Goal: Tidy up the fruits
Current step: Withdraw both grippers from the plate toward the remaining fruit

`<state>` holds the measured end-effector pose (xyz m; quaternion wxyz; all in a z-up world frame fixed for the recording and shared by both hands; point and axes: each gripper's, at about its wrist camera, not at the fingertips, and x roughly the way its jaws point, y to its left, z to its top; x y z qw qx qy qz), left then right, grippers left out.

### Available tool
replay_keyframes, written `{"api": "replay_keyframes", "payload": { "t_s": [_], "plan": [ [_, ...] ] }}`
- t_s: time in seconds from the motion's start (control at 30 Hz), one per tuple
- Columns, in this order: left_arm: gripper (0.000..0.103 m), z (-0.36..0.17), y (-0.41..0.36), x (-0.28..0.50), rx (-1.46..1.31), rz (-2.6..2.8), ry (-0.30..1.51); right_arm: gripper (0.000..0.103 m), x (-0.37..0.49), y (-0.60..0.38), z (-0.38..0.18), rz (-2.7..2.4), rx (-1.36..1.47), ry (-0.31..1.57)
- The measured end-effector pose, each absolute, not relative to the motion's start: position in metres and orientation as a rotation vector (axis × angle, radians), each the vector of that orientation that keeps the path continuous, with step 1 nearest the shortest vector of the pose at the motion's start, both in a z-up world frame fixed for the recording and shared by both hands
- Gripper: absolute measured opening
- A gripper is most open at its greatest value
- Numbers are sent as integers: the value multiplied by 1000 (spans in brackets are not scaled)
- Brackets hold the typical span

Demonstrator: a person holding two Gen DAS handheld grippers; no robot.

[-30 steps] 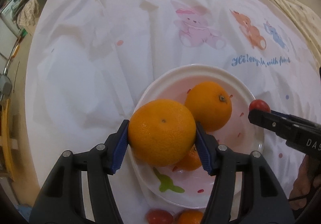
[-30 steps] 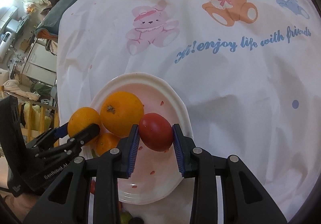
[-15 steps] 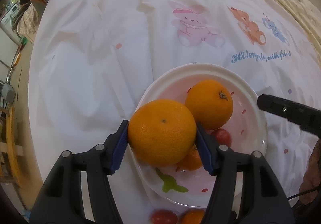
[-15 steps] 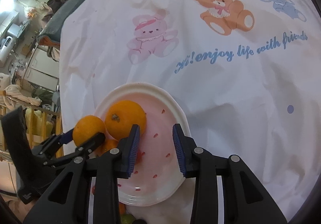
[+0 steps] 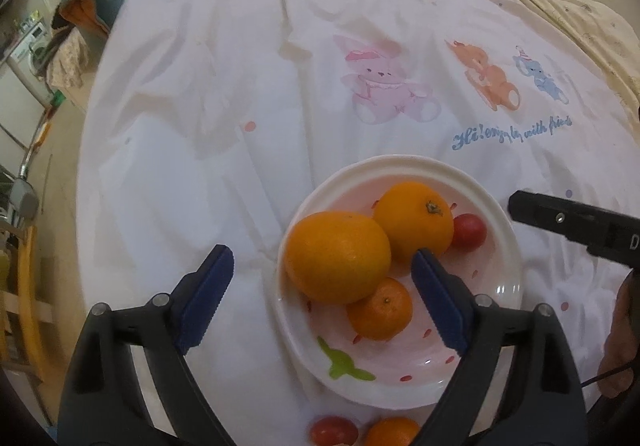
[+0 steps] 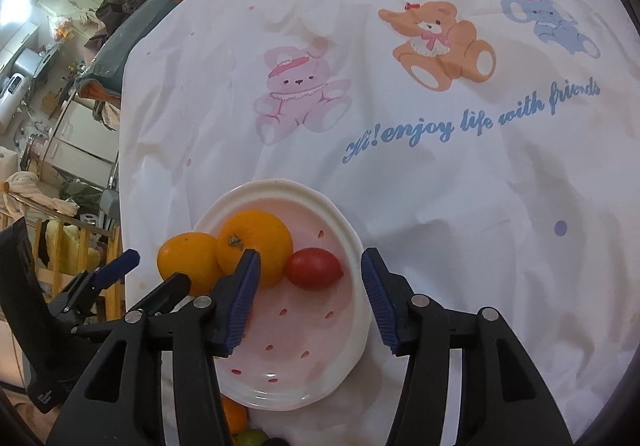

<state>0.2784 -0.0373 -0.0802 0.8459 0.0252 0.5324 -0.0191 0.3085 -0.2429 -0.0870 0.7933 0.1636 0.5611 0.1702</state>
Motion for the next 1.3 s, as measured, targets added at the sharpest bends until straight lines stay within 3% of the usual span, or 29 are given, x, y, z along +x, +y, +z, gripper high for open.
{"api": "replay_keyframes", "payload": {
  "t_s": [0.17, 0.77, 1.3],
  "plan": [
    [88, -56, -34, 266, 77, -15, 1049, 77, 298, -247, -72, 354, 344, 1149],
    [88, 9, -19, 181, 125, -10, 931, 77, 212, -264, -29, 394, 340, 1100],
    [88, -20, -11, 137, -51, -41, 1045, 77, 170, -271, -46, 331, 394, 1159]
  ]
}}
